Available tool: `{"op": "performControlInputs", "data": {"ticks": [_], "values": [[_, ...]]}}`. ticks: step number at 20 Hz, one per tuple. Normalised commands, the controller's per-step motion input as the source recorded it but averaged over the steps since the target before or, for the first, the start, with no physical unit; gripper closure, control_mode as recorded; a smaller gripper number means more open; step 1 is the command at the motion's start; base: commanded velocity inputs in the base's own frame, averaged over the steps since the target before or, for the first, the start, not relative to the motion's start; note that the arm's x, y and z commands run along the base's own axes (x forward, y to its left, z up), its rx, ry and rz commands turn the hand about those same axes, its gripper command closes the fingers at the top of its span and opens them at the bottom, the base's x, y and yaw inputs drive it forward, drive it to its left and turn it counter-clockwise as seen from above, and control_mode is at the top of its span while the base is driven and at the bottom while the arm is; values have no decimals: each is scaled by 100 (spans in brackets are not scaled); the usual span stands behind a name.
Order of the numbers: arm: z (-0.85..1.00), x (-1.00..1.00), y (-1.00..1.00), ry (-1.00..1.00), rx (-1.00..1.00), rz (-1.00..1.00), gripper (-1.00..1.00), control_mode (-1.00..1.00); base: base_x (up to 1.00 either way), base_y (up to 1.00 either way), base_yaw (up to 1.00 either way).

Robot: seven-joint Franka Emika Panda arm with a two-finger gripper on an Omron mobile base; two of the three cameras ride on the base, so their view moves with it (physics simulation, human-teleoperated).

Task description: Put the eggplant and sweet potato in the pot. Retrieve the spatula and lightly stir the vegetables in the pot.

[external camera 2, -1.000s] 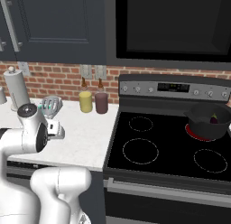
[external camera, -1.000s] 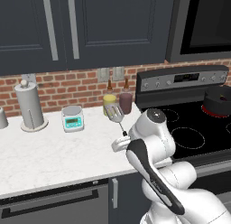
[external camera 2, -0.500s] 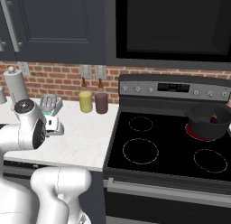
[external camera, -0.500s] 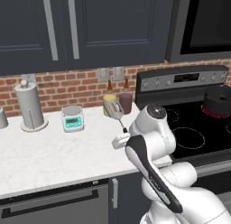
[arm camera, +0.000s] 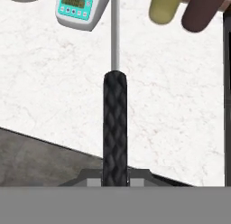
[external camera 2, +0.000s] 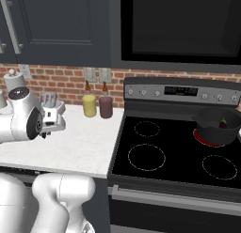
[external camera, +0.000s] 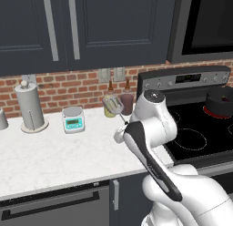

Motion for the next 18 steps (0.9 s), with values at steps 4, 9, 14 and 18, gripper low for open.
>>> {"op": "performControlInputs", "data": {"ticks": [4,9,14,18], "values": [[41,0,-18,11,-3,7,100,-100,0,0,0],[26,0,-26,10,0,5,100,-100,0,0,0],[0,0,-22,1,0,1,100,-100,0,0,0],[0,-1,-34,0,0,0,100,-100,0,0,0]]}}
